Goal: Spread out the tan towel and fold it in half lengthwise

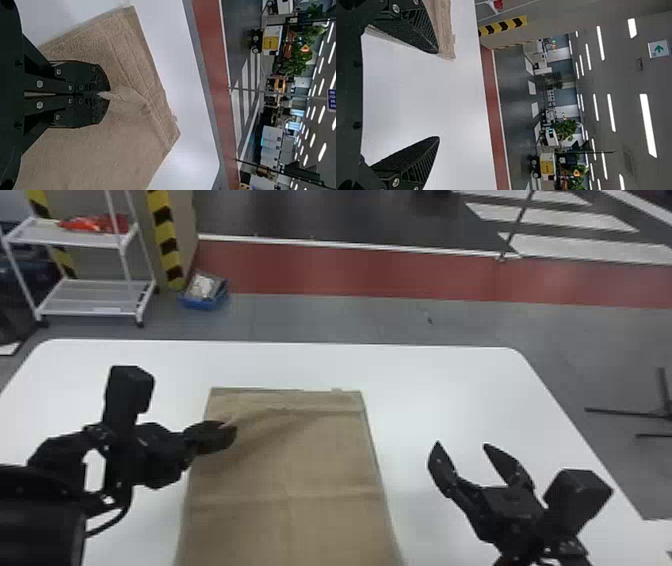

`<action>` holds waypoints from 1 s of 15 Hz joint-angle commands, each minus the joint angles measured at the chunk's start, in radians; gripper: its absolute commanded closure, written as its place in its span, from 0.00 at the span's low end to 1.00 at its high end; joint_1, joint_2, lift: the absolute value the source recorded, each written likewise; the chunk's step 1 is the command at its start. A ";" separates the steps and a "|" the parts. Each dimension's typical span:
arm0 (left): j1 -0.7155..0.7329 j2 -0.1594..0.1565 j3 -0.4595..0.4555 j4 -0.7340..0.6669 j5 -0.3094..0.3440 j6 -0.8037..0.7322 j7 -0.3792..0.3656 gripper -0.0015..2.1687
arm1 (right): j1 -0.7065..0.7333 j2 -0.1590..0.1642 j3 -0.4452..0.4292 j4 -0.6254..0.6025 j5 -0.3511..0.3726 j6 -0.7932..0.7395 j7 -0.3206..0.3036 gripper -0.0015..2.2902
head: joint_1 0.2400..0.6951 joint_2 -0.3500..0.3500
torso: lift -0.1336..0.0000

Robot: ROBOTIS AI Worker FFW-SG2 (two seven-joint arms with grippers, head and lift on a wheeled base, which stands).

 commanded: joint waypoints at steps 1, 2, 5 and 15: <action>0.130 -0.002 -0.021 -0.209 0.012 0.077 0.005 0.83 | -0.008 0.002 -0.032 0.000 -0.026 0.009 0.001 0.05 | 1.00 0.27 | 0.11; 0.209 -0.002 -0.044 -0.315 0.010 0.095 0.011 0.83 | -0.011 0.002 -0.053 -0.002 -0.037 0.012 0.005 0.05 | 1.00 0.25 | 0.11; 0.398 0.001 -0.119 -0.478 0.005 0.070 0.059 0.83 | -0.018 0.002 -0.121 -0.002 -0.086 0.028 0.005 0.05 | 1.00 0.11 | 0.11; 0.447 0.021 -0.331 -0.413 -0.071 -0.028 0.122 0.02 | -0.021 0.002 -0.137 -0.003 -0.091 0.034 0.048 0.05 | 1.00 0.00 | 0.11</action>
